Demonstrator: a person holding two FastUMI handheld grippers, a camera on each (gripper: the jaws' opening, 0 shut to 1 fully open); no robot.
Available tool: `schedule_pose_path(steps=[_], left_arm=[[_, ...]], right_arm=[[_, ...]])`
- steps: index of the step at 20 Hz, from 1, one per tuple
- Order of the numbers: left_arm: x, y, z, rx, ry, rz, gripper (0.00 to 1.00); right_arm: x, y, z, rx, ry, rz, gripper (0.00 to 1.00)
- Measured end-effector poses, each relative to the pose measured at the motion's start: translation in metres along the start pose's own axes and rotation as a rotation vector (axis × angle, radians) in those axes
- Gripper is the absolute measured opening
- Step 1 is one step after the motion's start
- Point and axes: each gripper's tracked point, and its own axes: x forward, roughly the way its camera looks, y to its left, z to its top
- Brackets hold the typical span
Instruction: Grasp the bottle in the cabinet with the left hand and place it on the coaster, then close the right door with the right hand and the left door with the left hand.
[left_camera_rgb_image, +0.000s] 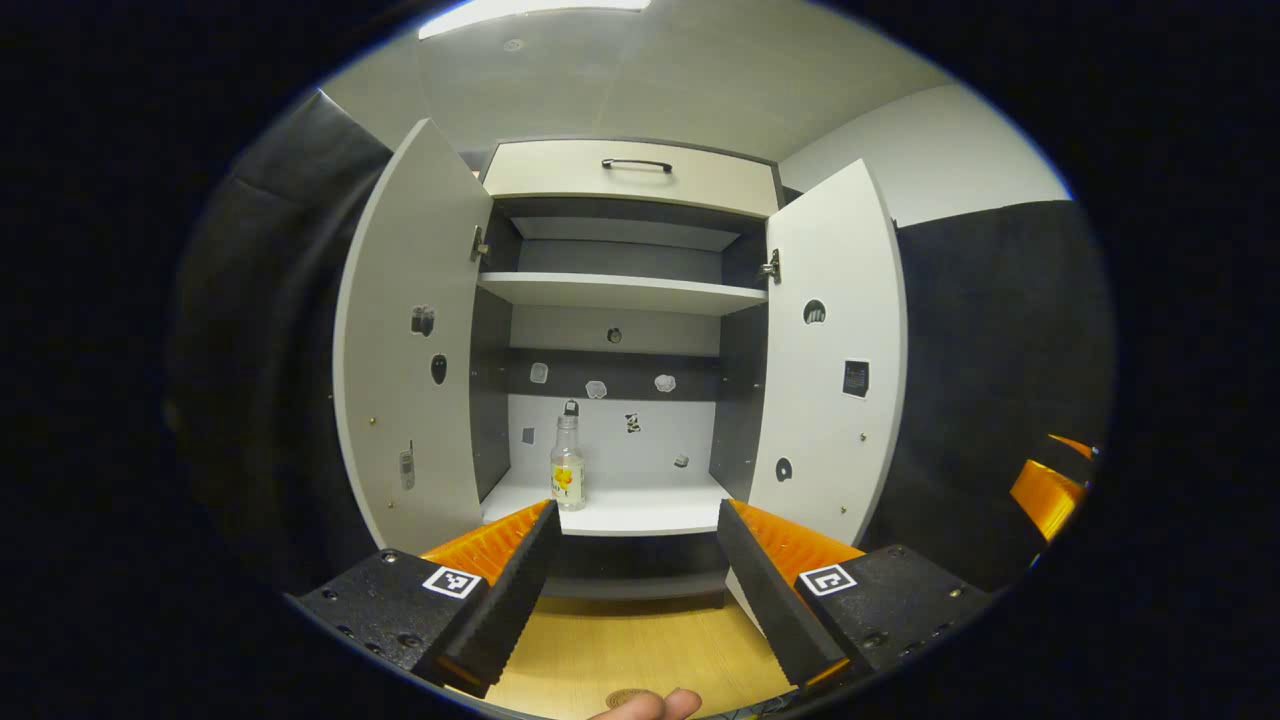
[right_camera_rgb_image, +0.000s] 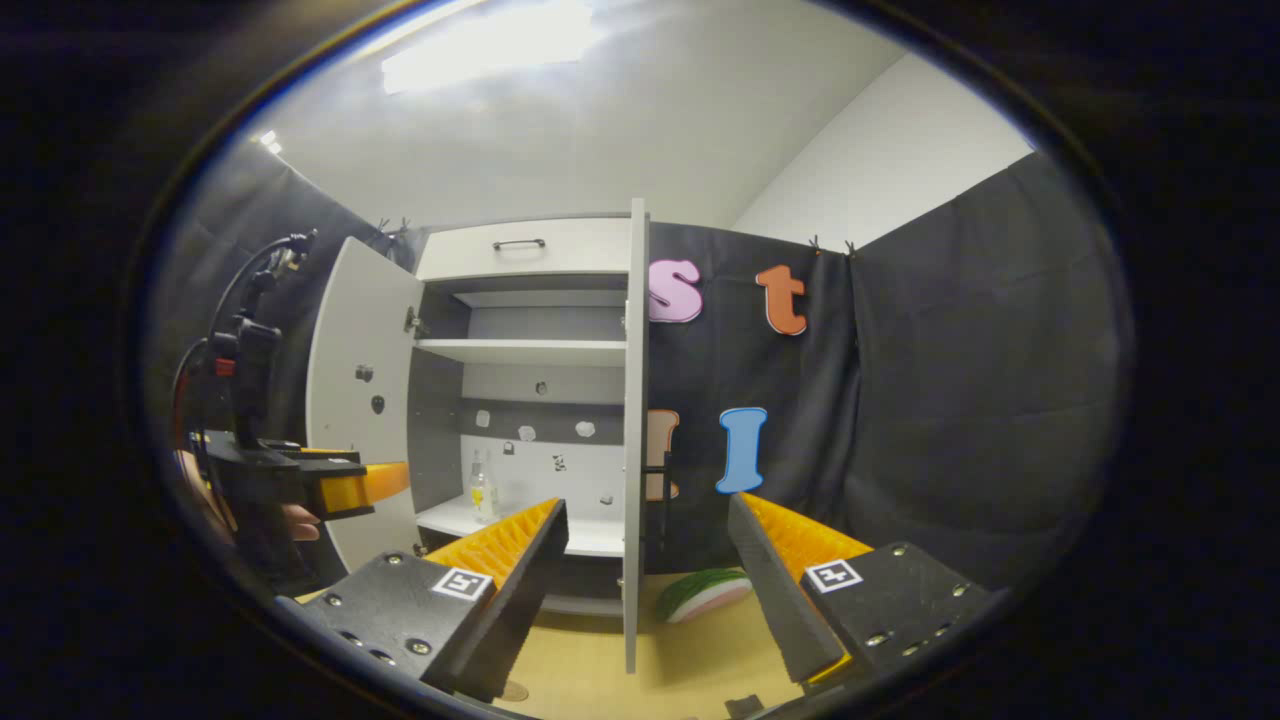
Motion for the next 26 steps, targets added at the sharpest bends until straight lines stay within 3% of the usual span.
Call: schedule_pose_path(steps=[7,8,9,16,21,26], left_arm=[[0.121,0.048,-0.031,0.029,0.007,0.045,1.00],[0.139,0.056,-0.038,0.035,0.013,0.050,1.00],[0.156,0.064,-0.047,0.040,0.024,0.057,1.00],[0.279,0.121,-0.093,0.065,0.080,0.085,1.00],[0.338,0.131,-0.114,0.070,0.065,0.087,1.00],[0.374,0.147,-0.134,0.064,0.101,0.151,1.00]], right_arm=[[0.063,0.024,0.000,0.045,-0.035,-0.003,0.98],[0.073,0.026,-0.001,0.048,-0.037,-0.012,0.93],[0.082,0.029,-0.002,0.051,-0.039,-0.019,0.98],[0.124,0.064,0.006,0.096,-0.084,-0.006,0.98],[0.143,0.071,0.002,0.078,-0.069,-0.017,0.98],[0.134,0.072,0.016,0.051,-0.114,-0.028,0.98]])
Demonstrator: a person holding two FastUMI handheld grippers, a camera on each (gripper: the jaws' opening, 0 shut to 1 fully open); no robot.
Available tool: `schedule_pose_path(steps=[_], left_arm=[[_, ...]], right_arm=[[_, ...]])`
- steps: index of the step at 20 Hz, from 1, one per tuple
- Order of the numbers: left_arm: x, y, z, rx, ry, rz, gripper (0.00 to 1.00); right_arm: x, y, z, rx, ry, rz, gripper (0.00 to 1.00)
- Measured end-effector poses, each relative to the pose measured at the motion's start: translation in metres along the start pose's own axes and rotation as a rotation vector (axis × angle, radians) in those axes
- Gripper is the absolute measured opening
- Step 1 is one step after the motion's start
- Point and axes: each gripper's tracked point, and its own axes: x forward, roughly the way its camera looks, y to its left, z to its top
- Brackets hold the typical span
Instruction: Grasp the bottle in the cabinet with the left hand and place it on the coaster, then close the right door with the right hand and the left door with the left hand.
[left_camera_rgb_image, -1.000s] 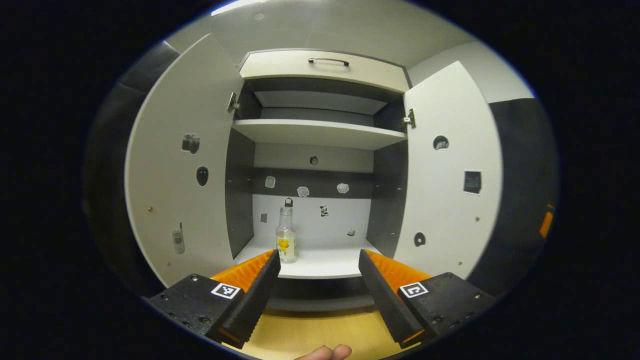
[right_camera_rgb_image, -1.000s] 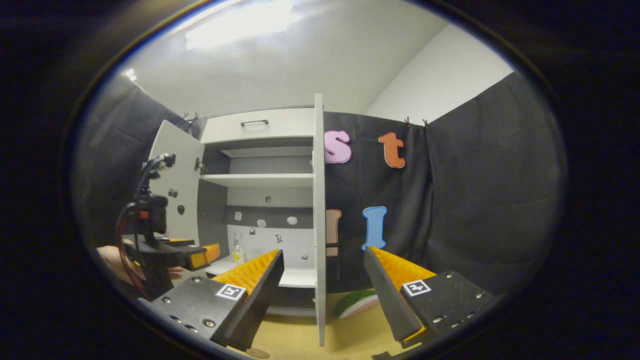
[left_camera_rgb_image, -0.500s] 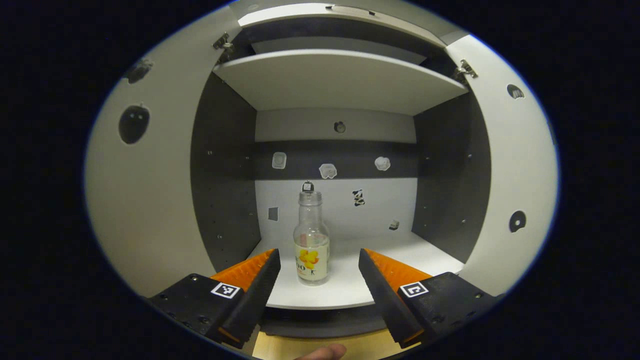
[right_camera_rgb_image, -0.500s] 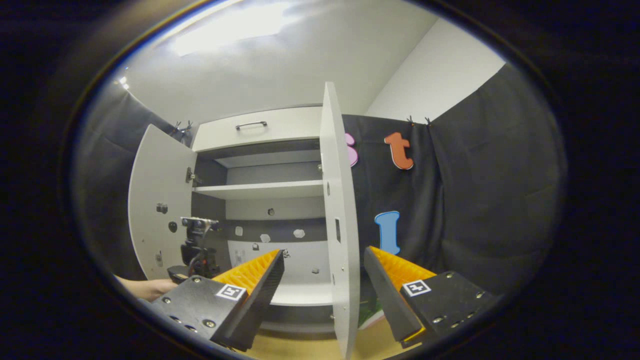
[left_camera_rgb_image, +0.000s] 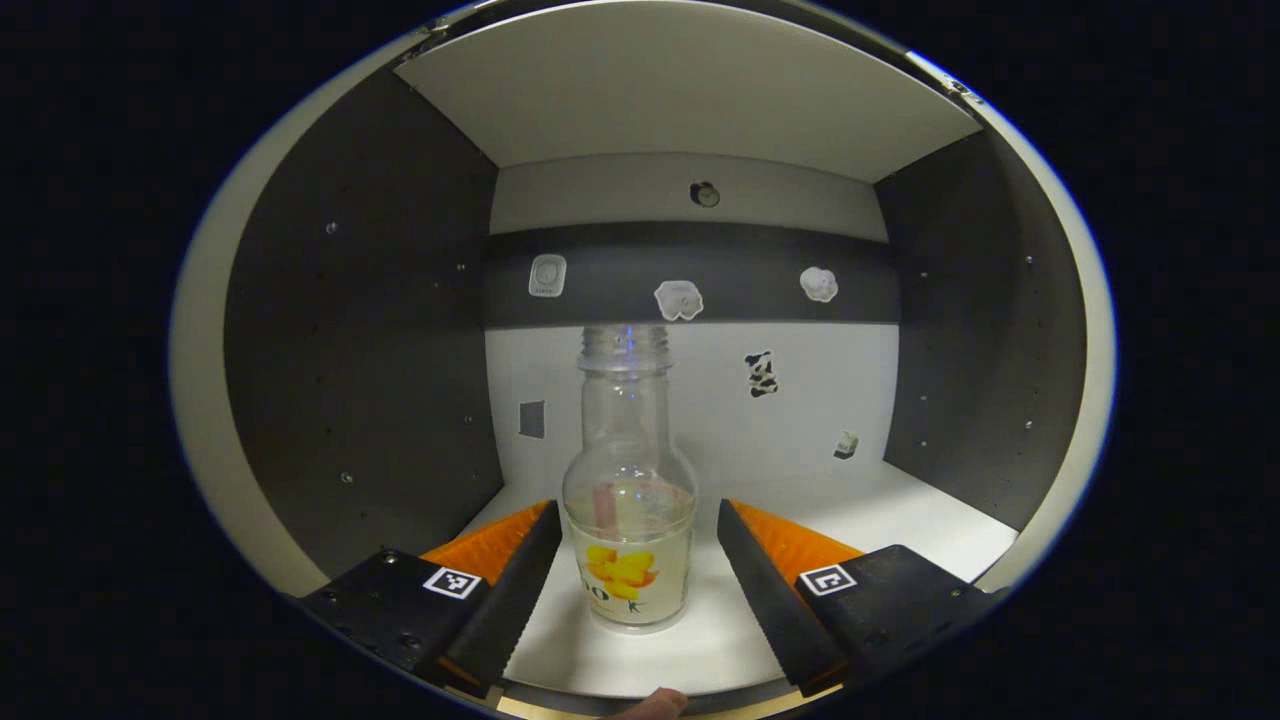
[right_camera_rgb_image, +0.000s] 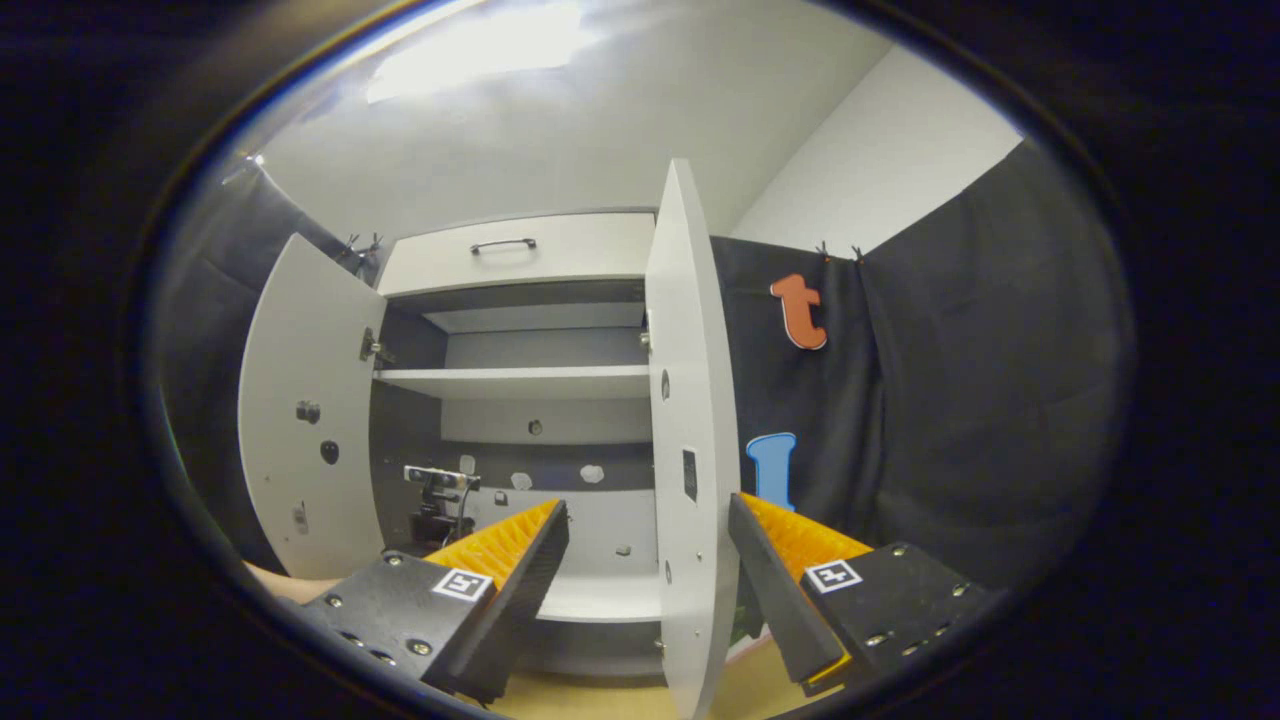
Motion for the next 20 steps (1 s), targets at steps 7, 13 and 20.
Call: schedule_pose_path(steps=[7,13,20], left_arm=[[-0.039,-0.005,0.022,-0.004,-0.018,-0.061,0.80],[-0.138,-0.029,0.035,-0.051,-0.032,-0.115,0.80],[-0.256,-0.056,0.022,-0.040,-0.041,-0.148,0.80]], right_arm=[[-0.035,-0.007,0.014,0.002,-0.016,0.005,0.98],[-0.087,-0.020,0.028,0.003,0.001,0.023,0.98],[-0.159,-0.030,0.033,0.010,0.015,0.074,0.98]])
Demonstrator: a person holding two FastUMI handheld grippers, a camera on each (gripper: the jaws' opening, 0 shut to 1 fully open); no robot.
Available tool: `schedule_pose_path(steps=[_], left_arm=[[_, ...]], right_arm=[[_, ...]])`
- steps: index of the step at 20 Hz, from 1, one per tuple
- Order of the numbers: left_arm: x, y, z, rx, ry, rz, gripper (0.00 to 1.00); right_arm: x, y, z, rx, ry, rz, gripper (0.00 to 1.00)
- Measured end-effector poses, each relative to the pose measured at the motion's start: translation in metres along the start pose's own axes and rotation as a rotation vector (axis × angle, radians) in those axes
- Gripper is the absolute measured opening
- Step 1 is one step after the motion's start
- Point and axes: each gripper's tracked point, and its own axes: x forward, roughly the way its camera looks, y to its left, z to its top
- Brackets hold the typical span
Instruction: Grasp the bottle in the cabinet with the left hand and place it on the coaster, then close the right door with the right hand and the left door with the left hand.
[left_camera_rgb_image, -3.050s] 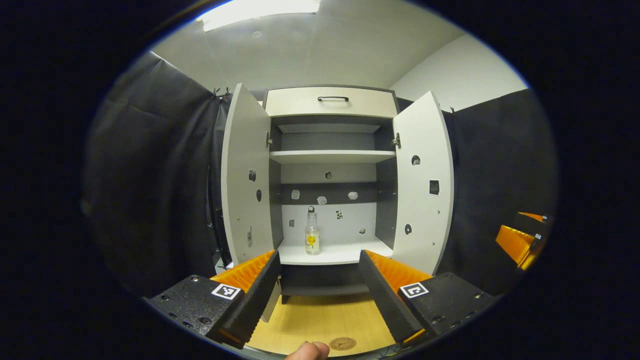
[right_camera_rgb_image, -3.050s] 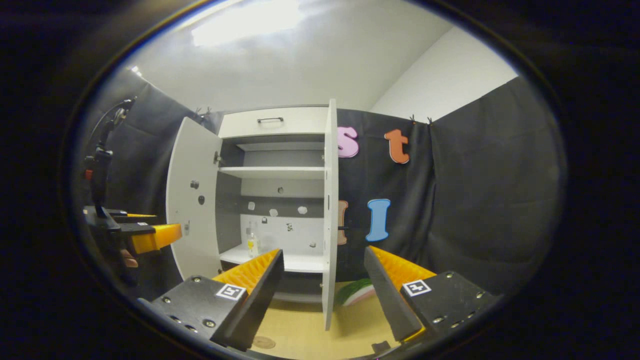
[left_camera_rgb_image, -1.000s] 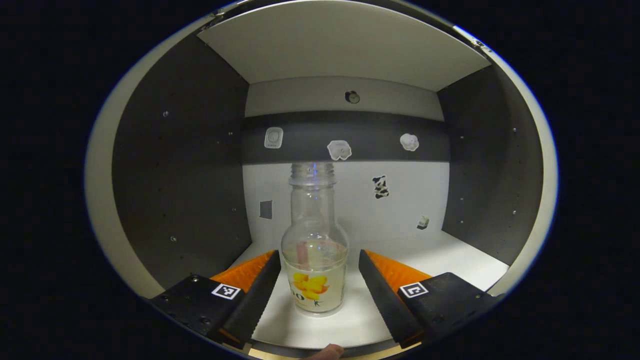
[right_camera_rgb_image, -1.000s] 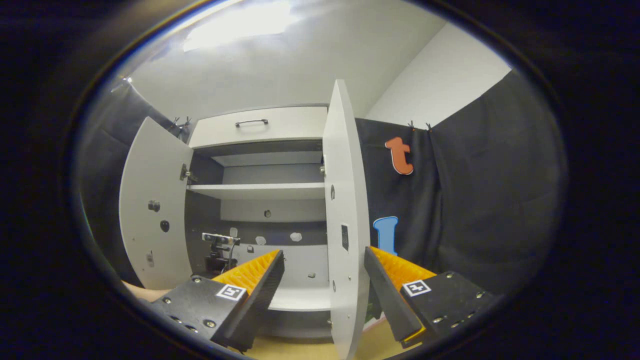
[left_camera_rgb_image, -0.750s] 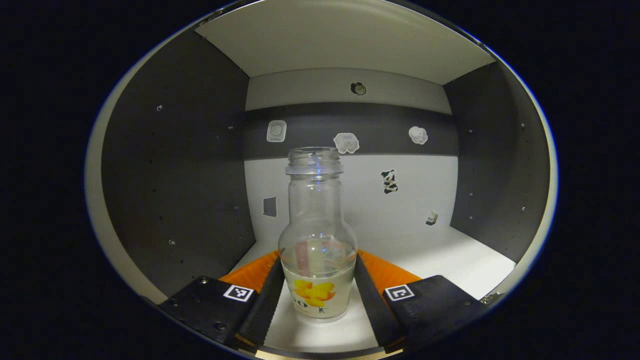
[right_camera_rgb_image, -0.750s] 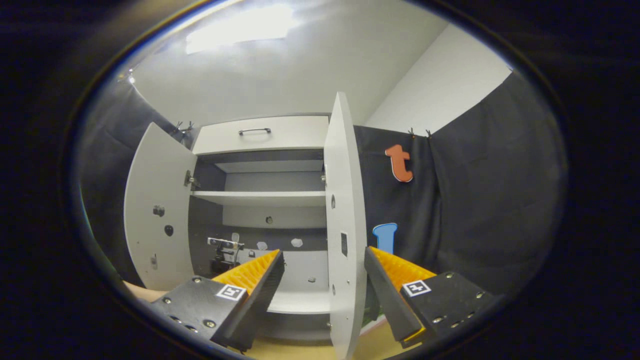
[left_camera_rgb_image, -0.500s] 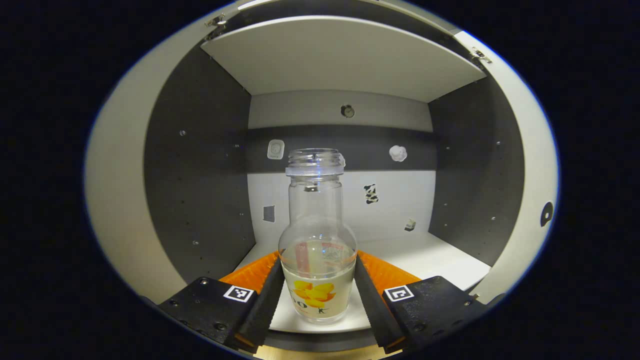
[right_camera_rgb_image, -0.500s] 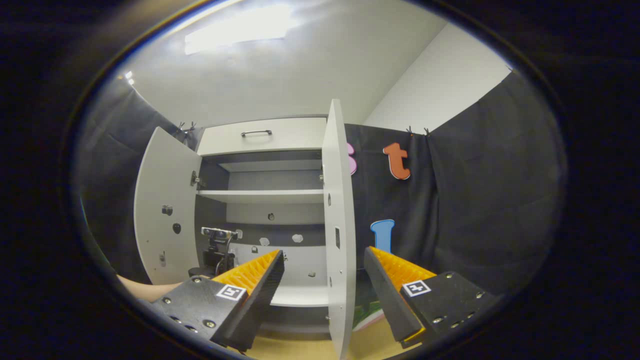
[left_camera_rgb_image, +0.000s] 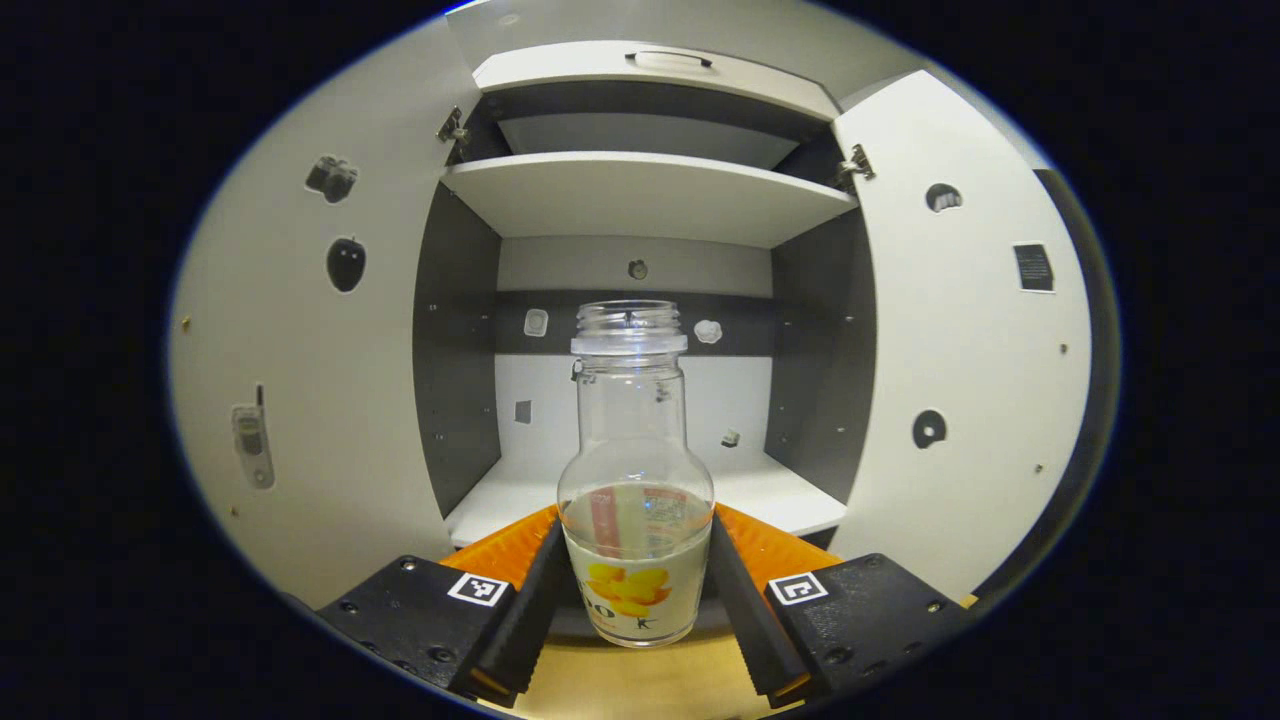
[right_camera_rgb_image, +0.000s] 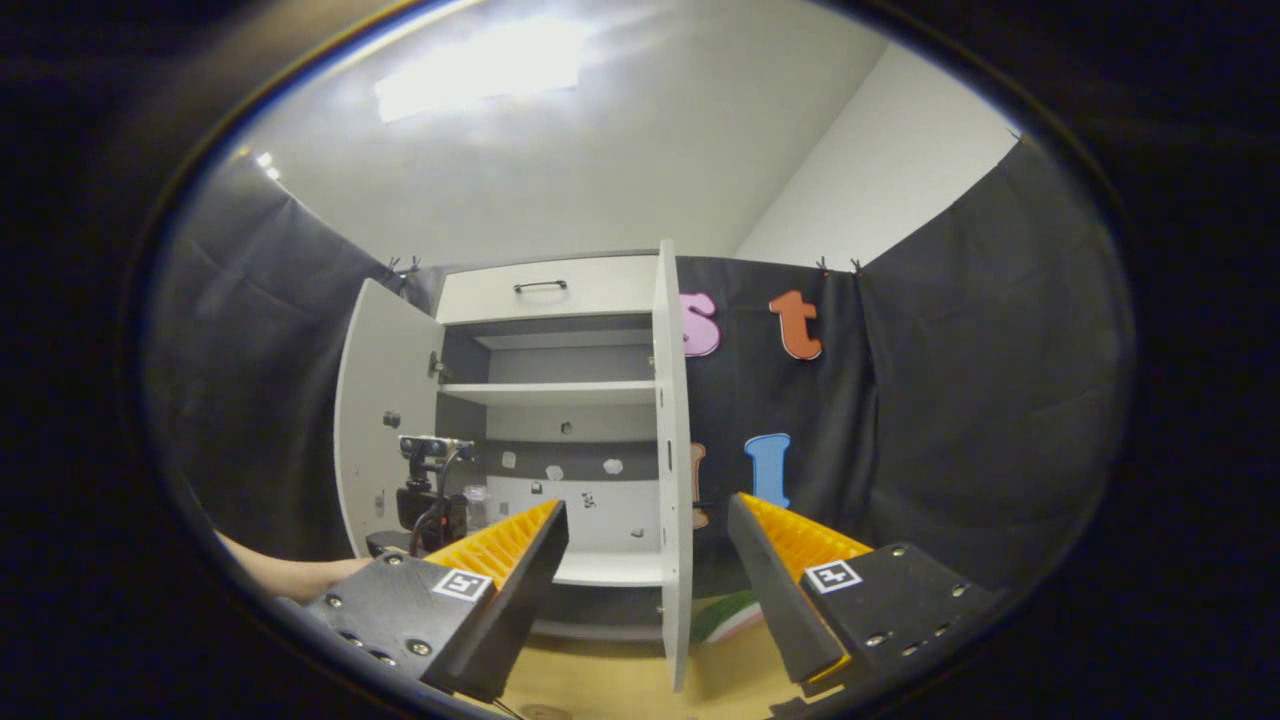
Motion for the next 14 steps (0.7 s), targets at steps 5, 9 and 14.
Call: schedule_pose_path(steps=[5,9,14], left_arm=[[-0.056,-0.028,-0.025,-0.015,-0.001,-0.033,0.80],[-0.083,-0.048,-0.071,-0.032,0.040,-0.082,0.80],[-0.102,-0.056,-0.138,-0.076,0.062,-0.125,0.81]], right_arm=[[-0.026,-0.012,0.001,0.008,-0.004,0.019,0.98],[-0.034,-0.030,-0.009,0.009,0.003,0.002,0.98],[-0.035,-0.043,-0.027,0.031,0.032,-0.045,0.98]])
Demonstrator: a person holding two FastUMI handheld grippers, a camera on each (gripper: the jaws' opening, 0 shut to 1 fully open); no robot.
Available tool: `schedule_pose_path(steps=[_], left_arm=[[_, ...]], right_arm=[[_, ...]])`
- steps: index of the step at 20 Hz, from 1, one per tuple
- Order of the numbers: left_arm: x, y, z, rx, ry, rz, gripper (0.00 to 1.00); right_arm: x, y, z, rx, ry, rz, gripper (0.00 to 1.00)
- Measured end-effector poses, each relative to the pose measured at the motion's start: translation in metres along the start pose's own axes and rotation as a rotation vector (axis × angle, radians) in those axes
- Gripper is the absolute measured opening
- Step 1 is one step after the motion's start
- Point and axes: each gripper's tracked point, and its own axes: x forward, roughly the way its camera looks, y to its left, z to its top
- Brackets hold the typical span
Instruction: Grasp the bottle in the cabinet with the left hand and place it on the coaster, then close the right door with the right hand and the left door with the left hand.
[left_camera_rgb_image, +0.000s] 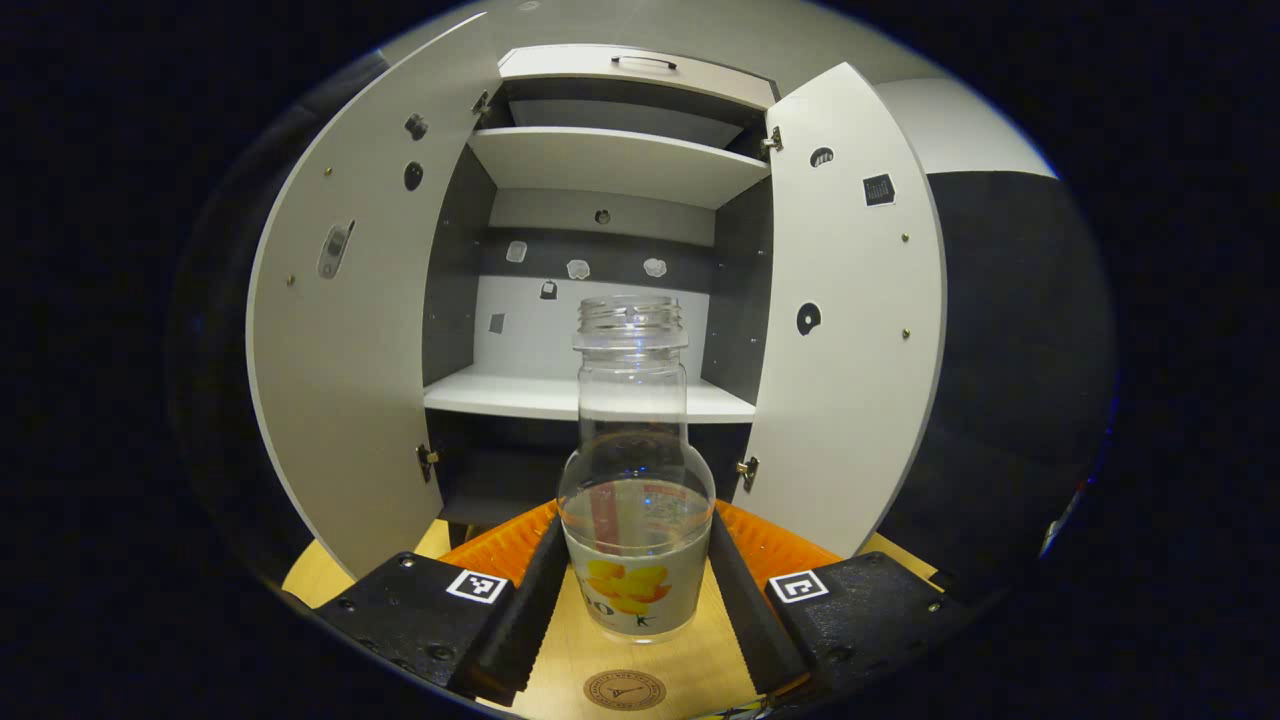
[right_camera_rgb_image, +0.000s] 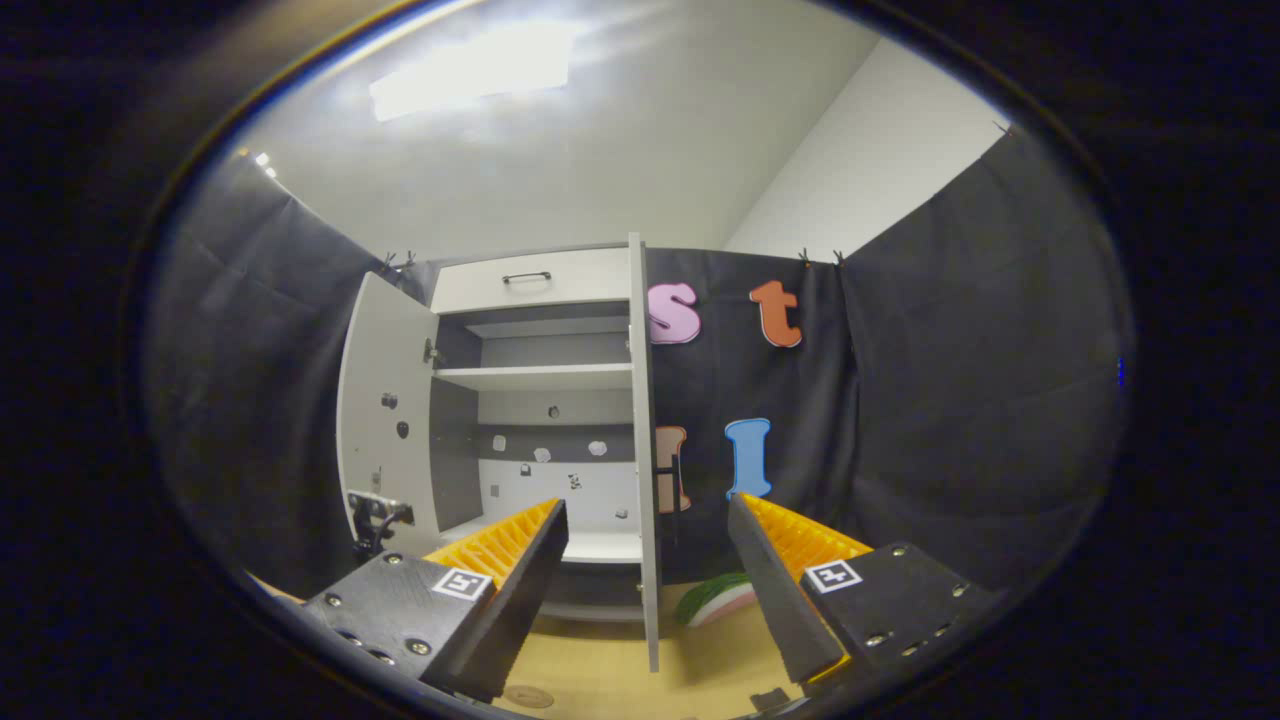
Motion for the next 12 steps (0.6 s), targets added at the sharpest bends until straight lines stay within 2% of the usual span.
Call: schedule_pose_path(steps=[4,7,8,12], left_arm=[[-0.002,0.001,-0.061,0.048,0.022,-0.048,0.80],[-0.003,-0.006,-0.120,0.058,0.107,-0.112,0.80],[-0.005,-0.010,-0.136,0.079,0.142,-0.140,0.81],[-0.003,-0.008,-0.180,0.129,0.197,-0.187,0.81]], right_arm=[[0.010,-0.003,-0.017,-0.007,0.023,-0.020,0.98],[0.014,0.003,-0.031,0.000,0.033,-0.030,0.98],[0.015,-0.001,-0.033,0.008,0.029,-0.054,0.98],[0.023,0.004,-0.054,0.012,0.059,-0.071,0.98]])
